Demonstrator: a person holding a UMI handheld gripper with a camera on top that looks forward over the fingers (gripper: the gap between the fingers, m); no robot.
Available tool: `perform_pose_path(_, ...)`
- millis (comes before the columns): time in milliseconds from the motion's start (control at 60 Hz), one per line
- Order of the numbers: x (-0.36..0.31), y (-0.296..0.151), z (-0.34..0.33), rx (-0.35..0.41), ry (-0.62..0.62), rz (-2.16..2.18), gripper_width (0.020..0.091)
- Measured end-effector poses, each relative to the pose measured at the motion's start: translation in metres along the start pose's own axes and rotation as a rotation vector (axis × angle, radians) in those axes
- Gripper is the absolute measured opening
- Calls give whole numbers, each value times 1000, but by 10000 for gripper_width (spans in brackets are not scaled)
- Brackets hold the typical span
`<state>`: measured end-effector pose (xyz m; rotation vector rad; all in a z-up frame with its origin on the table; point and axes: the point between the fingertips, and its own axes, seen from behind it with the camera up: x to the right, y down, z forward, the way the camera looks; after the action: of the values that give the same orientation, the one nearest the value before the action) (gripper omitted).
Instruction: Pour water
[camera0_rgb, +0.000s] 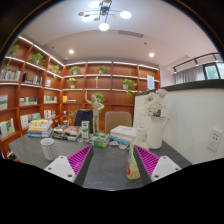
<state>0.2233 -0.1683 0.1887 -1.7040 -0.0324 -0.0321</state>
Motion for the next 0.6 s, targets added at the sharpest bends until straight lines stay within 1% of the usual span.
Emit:
perform_pose_path(33,7,3,1,-3,17,-3,813)
perform_pose_path(67,19,16,0,0,36,-2,812)
perform_pose_path(83,18,1,4,3,45,-3,814)
perform_pose_path(117,37,29,2,15,60,2,812)
perform_pose_path(250,72,49,21,46,109,8,814)
perform_pose_path(450,87,64,72,63,88,4,829)
perform_pose_path(517,86,66,90,56,64,11,818)
perform_pose_path(600,88,66,107,57,55,32,759)
